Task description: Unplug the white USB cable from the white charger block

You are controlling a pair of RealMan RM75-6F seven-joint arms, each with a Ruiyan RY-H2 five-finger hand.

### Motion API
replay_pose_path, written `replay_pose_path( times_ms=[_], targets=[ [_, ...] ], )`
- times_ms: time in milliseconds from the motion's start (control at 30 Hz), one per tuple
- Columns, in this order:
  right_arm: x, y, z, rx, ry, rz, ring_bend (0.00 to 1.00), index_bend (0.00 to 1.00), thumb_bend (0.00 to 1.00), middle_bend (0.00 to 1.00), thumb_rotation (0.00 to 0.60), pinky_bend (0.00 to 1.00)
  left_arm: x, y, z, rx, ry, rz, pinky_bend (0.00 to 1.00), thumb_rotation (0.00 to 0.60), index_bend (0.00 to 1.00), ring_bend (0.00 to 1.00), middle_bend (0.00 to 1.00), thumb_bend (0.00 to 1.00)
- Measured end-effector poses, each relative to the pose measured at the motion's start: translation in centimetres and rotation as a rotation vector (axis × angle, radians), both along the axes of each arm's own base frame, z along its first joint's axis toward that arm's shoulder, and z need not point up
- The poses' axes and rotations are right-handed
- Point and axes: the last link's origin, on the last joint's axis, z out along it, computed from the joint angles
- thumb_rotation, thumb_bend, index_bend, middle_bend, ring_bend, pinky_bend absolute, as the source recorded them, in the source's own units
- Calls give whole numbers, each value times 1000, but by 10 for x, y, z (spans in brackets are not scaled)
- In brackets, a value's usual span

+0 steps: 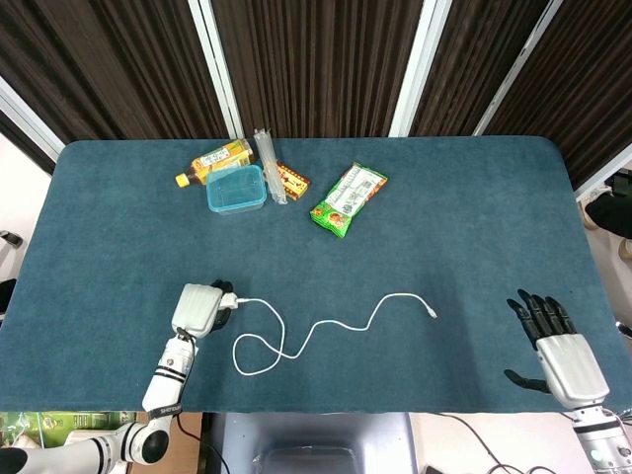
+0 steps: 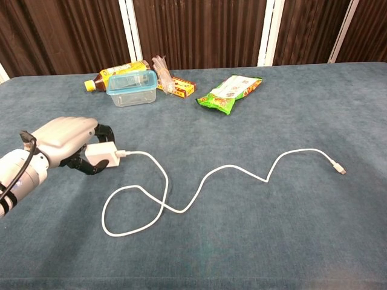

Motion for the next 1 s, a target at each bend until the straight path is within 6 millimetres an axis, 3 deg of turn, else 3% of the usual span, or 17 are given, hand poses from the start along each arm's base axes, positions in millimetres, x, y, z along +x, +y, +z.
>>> replay_pose_path(
  times_ms=[67, 233, 333, 600, 800, 1000],
  targets=[
    [5, -2, -6, 22, -14, 37, 0, 15, 201, 0, 600, 0, 5, -3, 2, 5, -18, -19, 1000, 600, 782, 999, 802, 517],
    [30, -15, -34, 83, -93, 148, 0, 245, 228, 0, 600, 0, 19, -15, 6, -7, -45, -62, 1000, 600, 784, 1000, 806, 546],
    [48, -26, -52, 111, -108, 190, 0, 335, 243, 10, 600, 0, 32, -25, 10, -11, -46, -96, 1000, 600, 784, 1000, 808, 558],
    [122, -70, -115, 163, -158, 284, 0, 508, 293, 91, 600, 0, 59, -45, 17, -35, -38, -126, 1000, 600, 785, 1000, 809, 559],
    [176, -87, -157, 179, -226, 313, 0, 539, 306, 104, 600, 0, 66, -44, 21, -29, -48, -106, 1000, 600, 785, 1000, 810, 558],
    [209, -98, -186, 197, -260, 296, 0, 570, 327, 125, 600, 0, 69, -42, 26, -24, -51, -103, 1000, 600, 785, 1000, 810, 556]
  ],
)
